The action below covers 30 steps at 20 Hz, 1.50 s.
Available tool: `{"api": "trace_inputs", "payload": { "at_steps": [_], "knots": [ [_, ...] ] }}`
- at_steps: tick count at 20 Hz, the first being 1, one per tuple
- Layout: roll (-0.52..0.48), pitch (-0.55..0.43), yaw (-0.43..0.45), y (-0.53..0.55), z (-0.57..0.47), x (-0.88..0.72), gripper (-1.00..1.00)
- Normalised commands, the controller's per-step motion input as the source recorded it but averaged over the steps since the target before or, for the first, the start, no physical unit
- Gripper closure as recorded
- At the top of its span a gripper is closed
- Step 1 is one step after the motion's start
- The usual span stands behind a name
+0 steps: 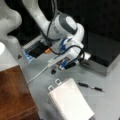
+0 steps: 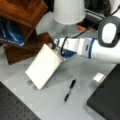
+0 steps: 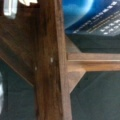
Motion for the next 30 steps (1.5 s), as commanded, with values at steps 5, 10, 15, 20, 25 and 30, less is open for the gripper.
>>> {"api": "trace_inputs", "payload": {
  "at_steps": [5,10,15,20,25,30],
  "knots": [
    [-0.139,-0.157,0.119,-0.06,-0.19,0.02,-1.0],
    [-0.042,-0.2,0.008,0.02,-0.11,-0.09,-1.0],
    [0.175,-0.192,-0.121,0.08,0.05,-0.23,-1.0],
    [0.359,-0.168,-0.174,0.07,0.18,-0.28,-1.0],
    [0.463,-0.151,-0.219,0.03,0.18,-0.26,-1.0],
    [0.57,-0.171,-0.252,0.04,0.09,-0.29,-1.0]
  ]
}}
